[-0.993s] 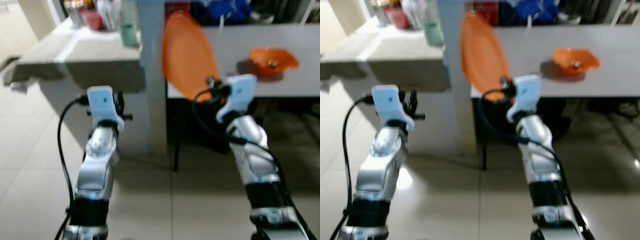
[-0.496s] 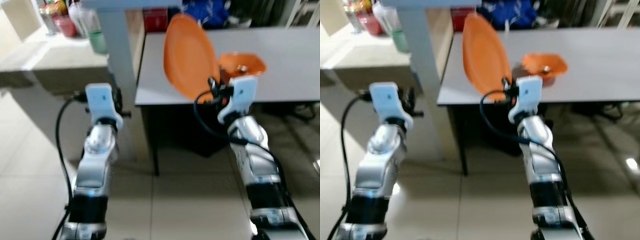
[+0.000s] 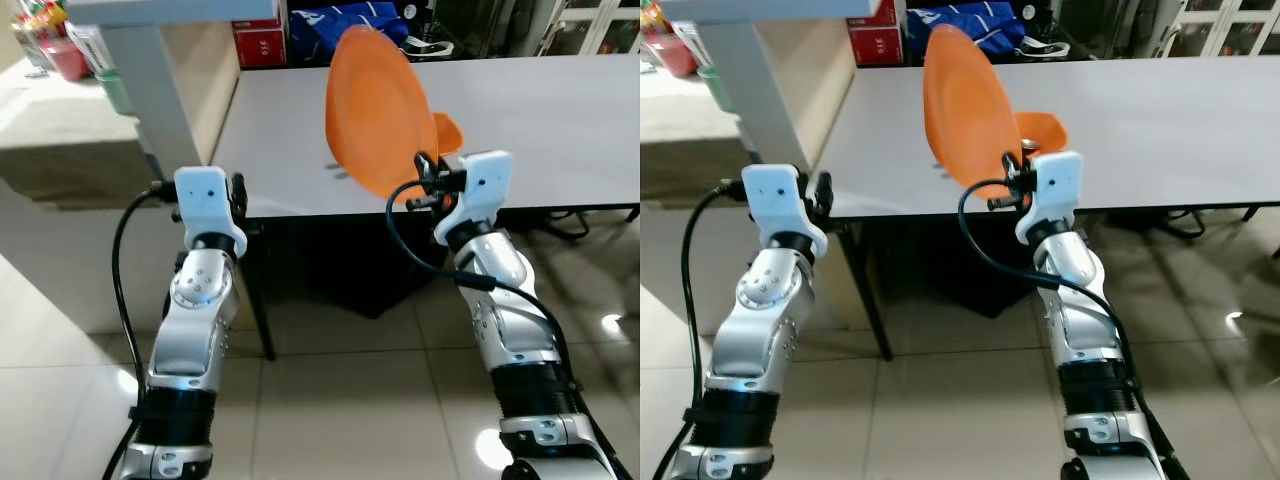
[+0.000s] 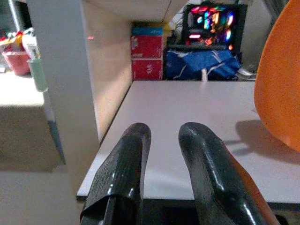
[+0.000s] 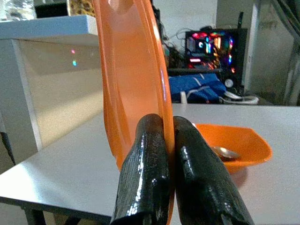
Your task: Setting the table
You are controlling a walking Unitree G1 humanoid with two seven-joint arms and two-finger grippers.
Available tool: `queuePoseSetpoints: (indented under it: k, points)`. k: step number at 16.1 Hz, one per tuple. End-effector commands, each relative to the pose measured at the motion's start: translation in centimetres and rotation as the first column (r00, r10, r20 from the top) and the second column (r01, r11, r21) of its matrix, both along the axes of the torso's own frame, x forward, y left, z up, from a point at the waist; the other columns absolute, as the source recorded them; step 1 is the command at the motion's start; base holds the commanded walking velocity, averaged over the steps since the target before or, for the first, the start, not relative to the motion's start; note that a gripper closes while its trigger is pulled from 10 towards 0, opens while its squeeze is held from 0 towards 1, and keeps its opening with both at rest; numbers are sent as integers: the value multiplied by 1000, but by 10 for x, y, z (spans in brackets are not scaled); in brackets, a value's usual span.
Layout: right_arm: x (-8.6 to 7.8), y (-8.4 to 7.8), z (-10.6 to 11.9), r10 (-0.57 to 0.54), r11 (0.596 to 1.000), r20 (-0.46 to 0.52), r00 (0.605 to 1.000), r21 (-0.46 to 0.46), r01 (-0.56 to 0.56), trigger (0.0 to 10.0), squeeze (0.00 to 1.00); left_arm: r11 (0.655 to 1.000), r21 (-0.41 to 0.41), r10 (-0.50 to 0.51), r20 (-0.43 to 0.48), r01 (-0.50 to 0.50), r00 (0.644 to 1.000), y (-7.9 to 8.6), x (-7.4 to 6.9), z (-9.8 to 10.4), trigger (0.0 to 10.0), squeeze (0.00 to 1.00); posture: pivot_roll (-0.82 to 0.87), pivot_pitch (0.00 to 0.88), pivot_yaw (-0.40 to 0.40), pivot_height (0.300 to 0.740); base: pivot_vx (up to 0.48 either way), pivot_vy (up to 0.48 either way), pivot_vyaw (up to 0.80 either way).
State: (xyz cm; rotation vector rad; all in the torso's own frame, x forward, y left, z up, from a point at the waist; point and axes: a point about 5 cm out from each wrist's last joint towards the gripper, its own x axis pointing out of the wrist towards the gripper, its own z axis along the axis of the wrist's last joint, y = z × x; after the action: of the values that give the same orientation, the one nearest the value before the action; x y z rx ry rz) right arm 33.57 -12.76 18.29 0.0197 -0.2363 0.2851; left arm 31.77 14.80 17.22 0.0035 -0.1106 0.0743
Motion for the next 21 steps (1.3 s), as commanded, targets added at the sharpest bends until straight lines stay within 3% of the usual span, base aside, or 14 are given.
queuePoseSetpoints:
  k: [1, 7, 15, 17, 21]
  points:
    - [-1, 10, 11, 42, 999, 58, 997, 3, -42, 0, 0, 1000, 11, 0, 2, 0, 1000, 2, 0, 1, 10000, 0, -130, 0, 85, 740, 0, -424, 0]
    - [0, 11, 10, 50, 999, 60, 997, 0, -50, 0, 0, 1000, 14, -5, 2, 5, 1000, 2, 1, 1, 10000, 0, -129, 0, 87, 740, 0, -422, 0]
    - [-2, 11, 8, 51, 999, 57, 997, -6, -51, 0, 0, 999, 40, 16, -34, -15, 999, 4, 3, -5, 10000, 0, -135, 0, 87, 740, 321, -339, 0]
    - [-2, 11, 8, 51, 999, 57, 997, -8, -51, 0, 0, 999, 28, 24, -30, -23, 999, 4, 2, -5, 10000, 0, -136, 0, 86, 740, 0, 0, 0]
    - [-2, 9, 8, 48, 999, 59, 997, -7, -47, 0, 0, 997, 53, -57, 0, 57, 998, -7, 0, 0, 10000, 0, -139, 0, 85, 740, 319, 0, 0]
